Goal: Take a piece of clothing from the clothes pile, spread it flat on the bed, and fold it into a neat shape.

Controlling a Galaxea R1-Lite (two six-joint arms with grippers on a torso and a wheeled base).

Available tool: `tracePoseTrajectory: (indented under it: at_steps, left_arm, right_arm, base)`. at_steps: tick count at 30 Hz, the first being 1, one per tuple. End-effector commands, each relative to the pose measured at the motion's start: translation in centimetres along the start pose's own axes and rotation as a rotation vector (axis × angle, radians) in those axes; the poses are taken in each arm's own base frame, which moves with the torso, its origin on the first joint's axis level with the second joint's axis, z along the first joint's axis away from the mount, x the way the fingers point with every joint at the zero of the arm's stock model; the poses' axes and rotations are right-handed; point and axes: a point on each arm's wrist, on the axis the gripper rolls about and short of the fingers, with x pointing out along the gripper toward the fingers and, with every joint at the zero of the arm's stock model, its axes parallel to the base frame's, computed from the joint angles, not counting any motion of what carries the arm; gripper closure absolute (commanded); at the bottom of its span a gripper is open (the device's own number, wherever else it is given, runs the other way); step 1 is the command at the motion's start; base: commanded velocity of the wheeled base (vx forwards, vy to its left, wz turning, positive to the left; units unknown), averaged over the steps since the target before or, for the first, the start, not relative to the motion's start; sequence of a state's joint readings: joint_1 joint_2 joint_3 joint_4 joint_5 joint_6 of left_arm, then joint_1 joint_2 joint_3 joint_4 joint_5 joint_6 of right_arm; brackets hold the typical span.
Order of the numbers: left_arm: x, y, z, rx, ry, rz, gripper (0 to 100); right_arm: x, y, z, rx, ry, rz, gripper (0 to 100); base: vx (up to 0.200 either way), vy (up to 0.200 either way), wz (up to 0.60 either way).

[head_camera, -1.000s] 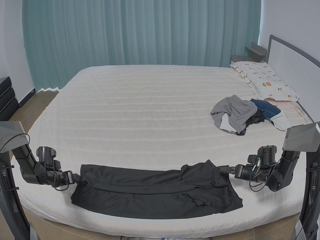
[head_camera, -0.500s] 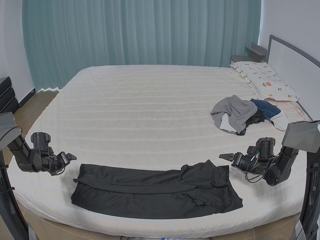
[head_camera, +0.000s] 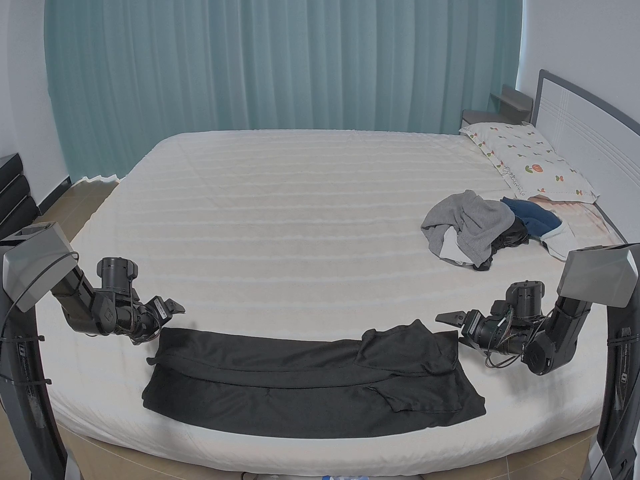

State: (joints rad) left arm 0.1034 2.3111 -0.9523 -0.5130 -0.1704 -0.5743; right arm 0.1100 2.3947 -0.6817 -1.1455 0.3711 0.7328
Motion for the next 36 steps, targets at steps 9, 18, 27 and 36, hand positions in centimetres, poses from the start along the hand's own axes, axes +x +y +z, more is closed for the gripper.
tracePoseTrajectory:
  at_steps: [9, 18, 27, 36]
  left_arm:
    - [1.4, 0.3, -1.0, 0.022, -0.017, 0.043, 100]
    - [0.9, 1.1, -0.6, -0.039, -0.090, 0.085, 100]
    - [0.7, 1.4, -0.9, -0.070, -0.078, 0.089, 100]
    - [0.8, 1.4, -1.1, -0.071, -0.075, 0.087, 100]
  right_arm:
    - [0.0, -0.3, -0.6, 0.002, -0.007, -0.038, 0]
    - [0.5, 0.3, -1.2, -0.016, -0.022, -0.074, 0]
    - [1.0, 0.3, -1.2, -0.021, -0.024, -0.069, 0]
    - [1.4, 0.2, -1.0, -0.025, -0.034, -0.077, 100]
  base:
    - [0.000, 0.000, 0.00]
    - [0.000, 0.000, 0.00]
    - [0.000, 0.000, 0.00]
    - [0.000, 0.000, 0.00]
